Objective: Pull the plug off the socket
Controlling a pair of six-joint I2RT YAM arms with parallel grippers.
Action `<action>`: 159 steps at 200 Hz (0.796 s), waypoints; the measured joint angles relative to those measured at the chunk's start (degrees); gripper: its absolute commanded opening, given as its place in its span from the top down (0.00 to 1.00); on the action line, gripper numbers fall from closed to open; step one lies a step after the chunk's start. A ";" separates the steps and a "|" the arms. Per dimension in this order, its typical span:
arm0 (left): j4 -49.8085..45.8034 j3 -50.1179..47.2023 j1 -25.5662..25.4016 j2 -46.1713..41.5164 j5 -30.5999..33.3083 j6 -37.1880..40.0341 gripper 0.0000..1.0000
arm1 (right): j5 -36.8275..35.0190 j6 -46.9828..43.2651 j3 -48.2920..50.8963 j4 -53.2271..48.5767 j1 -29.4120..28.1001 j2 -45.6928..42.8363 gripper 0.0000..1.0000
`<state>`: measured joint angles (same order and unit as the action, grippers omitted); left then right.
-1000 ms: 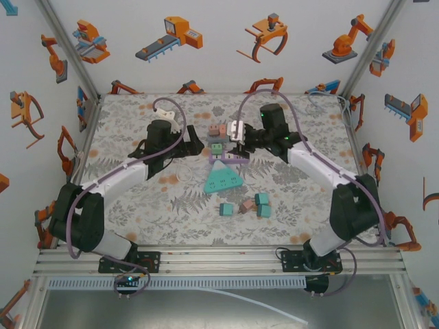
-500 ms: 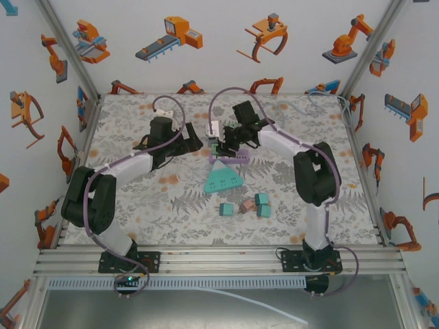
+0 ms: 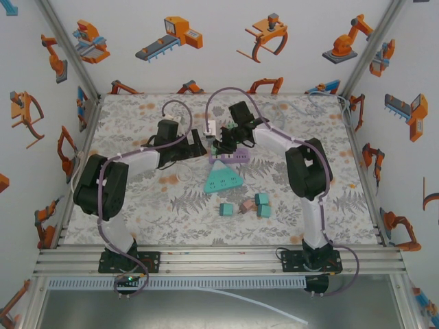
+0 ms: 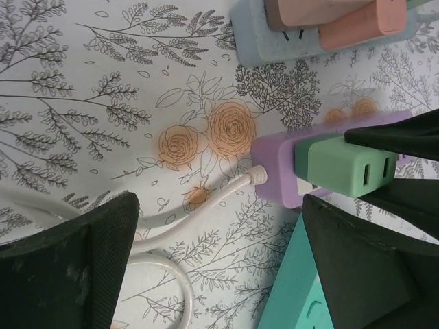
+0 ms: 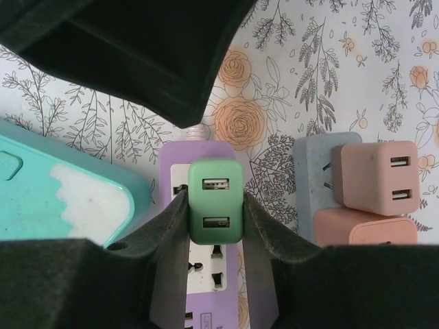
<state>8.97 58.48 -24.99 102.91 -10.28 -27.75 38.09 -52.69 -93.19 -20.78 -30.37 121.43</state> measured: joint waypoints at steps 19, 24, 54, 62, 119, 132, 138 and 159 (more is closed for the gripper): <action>-1.03 1.95 -0.17 1.53 -0.50 0.33 0.08 | 0.00 0.35 0.00 0.00 -0.04 0.00 0.75; -1.16 2.45 -0.26 1.90 -0.66 0.48 0.09 | 0.02 0.39 0.00 0.00 -0.04 0.00 0.75; -1.92 4.07 -0.92 3.50 -0.74 1.53 0.16 | 0.28 0.83 0.00 0.02 -0.11 0.00 0.76; -2.54 4.39 -1.05 3.89 -0.72 1.73 0.18 | 0.35 1.09 0.00 0.04 -0.15 0.00 0.76; -5.20 6.88 -1.99 6.16 0.02 3.91 0.31 | 0.90 2.54 0.00 0.57 -0.20 0.00 0.76; -5.64 7.19 -2.14 6.43 0.17 4.33 0.32 | 0.90 2.75 0.00 0.66 -0.22 0.00 0.77; -5.88 7.34 -2.23 6.49 0.20 4.35 0.32 | 0.90 2.84 0.00 0.66 -0.22 0.00 0.77; -6.99 8.15 -2.40 6.91 0.61 4.70 0.32 | 0.92 3.67 0.00 0.92 -0.20 0.00 0.77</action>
<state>1.98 66.63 -27.40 109.82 -9.67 -23.05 39.00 -49.01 -93.19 -19.86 -30.57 121.43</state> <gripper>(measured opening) 0.683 0.326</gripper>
